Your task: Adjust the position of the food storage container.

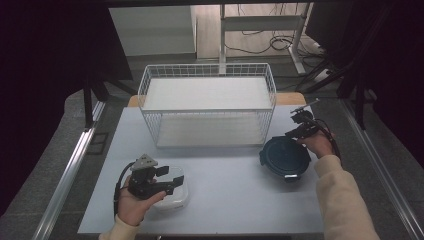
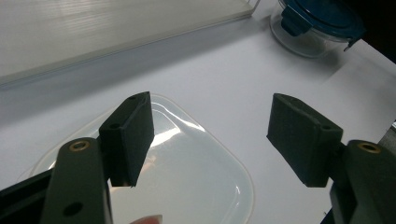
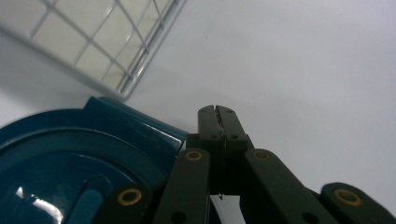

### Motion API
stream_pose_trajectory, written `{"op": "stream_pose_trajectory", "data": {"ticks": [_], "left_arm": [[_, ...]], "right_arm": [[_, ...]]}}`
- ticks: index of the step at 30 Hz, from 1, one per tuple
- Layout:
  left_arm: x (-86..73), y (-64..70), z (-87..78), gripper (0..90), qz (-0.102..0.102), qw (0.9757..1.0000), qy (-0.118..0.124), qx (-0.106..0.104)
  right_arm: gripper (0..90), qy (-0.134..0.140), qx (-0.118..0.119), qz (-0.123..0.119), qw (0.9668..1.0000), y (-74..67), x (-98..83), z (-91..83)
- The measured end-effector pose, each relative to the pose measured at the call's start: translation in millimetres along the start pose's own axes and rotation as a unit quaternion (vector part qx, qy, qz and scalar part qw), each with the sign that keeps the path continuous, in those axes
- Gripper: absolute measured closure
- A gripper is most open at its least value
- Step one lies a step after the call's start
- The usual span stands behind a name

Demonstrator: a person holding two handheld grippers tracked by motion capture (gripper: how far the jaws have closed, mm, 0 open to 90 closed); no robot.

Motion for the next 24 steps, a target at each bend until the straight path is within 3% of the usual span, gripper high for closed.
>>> {"op": "stream_pose_trajectory", "data": {"ticks": [4,5,11,15,24], "left_arm": [[2.2,0.3,-3.3,31.1,0.001,1.0000,0.003,0.001],[4.4,-0.1,-7.1,31.2,0.001,1.0000,0.009,0.002],[6.7,4.6,-12.8,31.2,0.003,0.9999,0.015,0.000],[7.7,8.3,-12.7,31.2,0.010,0.9999,0.013,-0.003],[8.3,7.4,-14.4,31.3,0.004,0.9999,0.014,0.000]], "right_arm": [[90.0,-0.010,-0.001,-0.005,0.9999,-3.5,-13.7,2.7],[90.0,0.007,0.018,0.011,0.9998,-9.5,-19.1,2.8],[90.0,0.009,0.021,-0.002,0.9997,-28.8,-29.6,1.2],[90.0,0.005,0.007,-0.017,0.9998,-33.3,-32.7,-0.4],[90.0,0.005,0.023,-0.033,0.9992,-45.4,-37.2,0.2]]}}
Point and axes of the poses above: each handheld gripper's, and its own axes: z roughly forward along the jaws, x roughly out of its top, y roughly to its right, the point moved 8 cm from there along z, roughly forward along the jaws, and after that the axes turned 6 degrees about x, right-handed, at the moved point
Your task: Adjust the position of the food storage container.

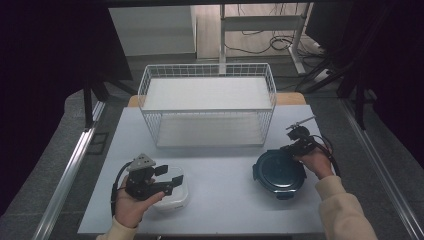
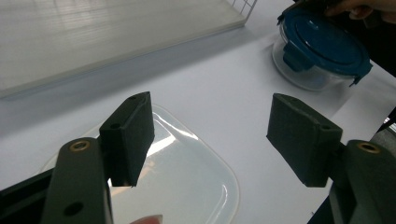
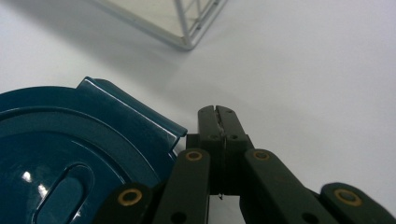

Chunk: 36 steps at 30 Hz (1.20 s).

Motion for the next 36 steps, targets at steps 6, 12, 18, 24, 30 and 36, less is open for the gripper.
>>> {"op": "stream_pose_trajectory", "data": {"ticks": [6,12,18,24,30,36], "left_arm": [[1.9,1.1,-6.3,31.4,-0.005,1.0000,0.007,0.001],[2.0,1.3,-6.7,31.4,-0.005,1.0000,0.007,0.003],[1.6,6.1,-5.8,31.3,-0.001,1.0000,0.006,0.002],[1.3,9.1,-5.1,31.2,0.001,1.0000,0.006,0.000],[1.1,13.6,-3.1,31.2,0.004,1.0000,0.003,-0.004],[2.0,20.0,0.5,30.9,0.012,0.9999,-0.002,-0.008]], "right_arm": [[90.0,-0.010,0.006,-0.017,0.9998,-9.6,-3.4,-0.1],[90.0,-0.006,0.011,-0.019,0.9997,-15.7,-8.1,-0.9],[90.0,0.004,0.024,-0.018,0.9996,-16.0,-11.9,-3.3],[90.0,0.063,0.008,0.009,0.9979,-4.3,-16.0,-33.8],[90.0,0.087,-0.019,0.047,0.9949,3.4,-45.5,-61.8],[89.9,0.082,-0.024,0.083,0.9929,1.1,-83.3,-67.6]]}}
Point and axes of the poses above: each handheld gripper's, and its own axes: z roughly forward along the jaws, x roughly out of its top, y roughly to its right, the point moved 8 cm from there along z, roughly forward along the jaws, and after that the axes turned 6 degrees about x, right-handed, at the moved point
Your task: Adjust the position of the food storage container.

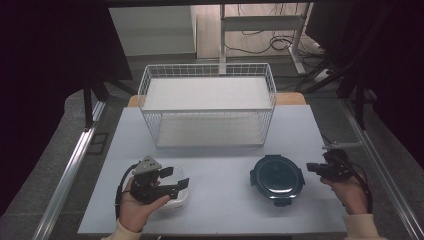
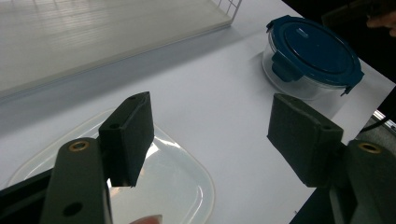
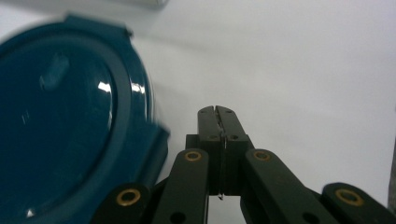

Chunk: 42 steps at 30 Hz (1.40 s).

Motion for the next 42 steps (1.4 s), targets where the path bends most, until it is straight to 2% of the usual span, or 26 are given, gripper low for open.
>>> {"op": "stream_pose_trajectory", "data": {"ticks": [1,6,10,15,16,21,31,41,42], "left_arm": [[-0.4,0.9,1.5,30.9,0.000,1.0000,-0.002,-0.002],[-0.9,1.0,2.4,30.9,0.001,1.0000,-0.003,-0.001],[-1.3,0.5,2.1,30.9,-0.001,1.0000,-0.003,-0.001],[-1.7,1.2,2.3,30.9,0.000,1.0000,-0.004,-0.001],[-1.8,2.0,2.9,30.9,0.000,1.0000,-0.004,-0.001],[-2.9,4.5,5.9,30.8,0.001,1.0000,-0.008,-0.004],[-5.3,2.2,9.1,30.8,-0.002,0.9999,-0.013,-0.001],[-3.8,1.2,7.6,30.8,-0.001,1.0000,-0.009,-0.001],[-3.7,0.9,7.4,30.8,0.000,1.0000,-0.009,-0.002]], "right_arm": [[89.9,-0.006,0.000,0.002,1.0000,-0.7,-6.5,0.8],[89.9,-0.017,-0.003,0.003,0.9998,-1.7,-15.4,6.6],[89.9,-0.028,0.006,-0.004,0.9996,-8.1,-22.4,12.1],[89.9,-0.034,0.025,-0.009,0.9991,-15.2,-24.8,14.8],[90.0,-0.041,0.025,-0.011,0.9988,-16.4,-26.1,14.1],[90.0,-0.039,0.025,-0.010,0.9989,-17.3,-27.5,13.5],[90.0,-0.040,0.013,-0.038,0.9984,-24.6,-27.8,13.3],[90.0,-0.044,0.023,-0.062,0.9969,-40.9,-24.5,18.6],[90.0,-0.046,0.025,-0.068,0.9963,-46.1,-23.6,20.2]]}}
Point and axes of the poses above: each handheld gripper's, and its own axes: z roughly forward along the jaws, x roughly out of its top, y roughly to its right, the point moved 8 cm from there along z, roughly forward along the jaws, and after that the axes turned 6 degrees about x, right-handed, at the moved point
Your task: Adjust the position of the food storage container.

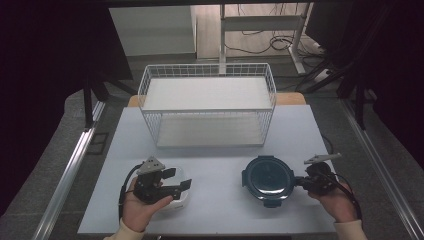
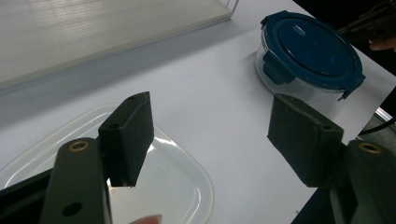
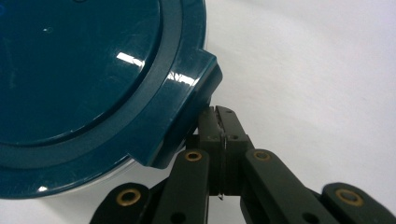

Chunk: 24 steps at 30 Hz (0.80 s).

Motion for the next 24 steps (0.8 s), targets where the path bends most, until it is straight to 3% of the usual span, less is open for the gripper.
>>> {"op": "stream_pose_trajectory", "data": {"ticks": [8,17,22,24], "left_arm": [[1.8,0.1,0.1,30.8,0.001,1.0000,0.003,-0.004],[1.8,0.2,0.9,30.7,0.004,1.0000,0.001,-0.007],[3.0,2.7,-2.4,30.6,0.006,0.9999,0.005,-0.009],[2.8,2.2,-4.1,30.6,0.003,1.0000,0.007,-0.006]], "right_arm": [[90.0,-0.006,0.013,-0.016,0.9998,-13.5,4.9,8.8],[90.0,-0.008,0.014,-0.023,0.9996,-14.8,1.9,8.6],[90.0,0.012,0.003,-0.013,0.9998,-10.8,4.3,-3.3],[89.9,0.034,-0.003,-0.004,0.9994,-8.8,7.7,-15.0]]}}
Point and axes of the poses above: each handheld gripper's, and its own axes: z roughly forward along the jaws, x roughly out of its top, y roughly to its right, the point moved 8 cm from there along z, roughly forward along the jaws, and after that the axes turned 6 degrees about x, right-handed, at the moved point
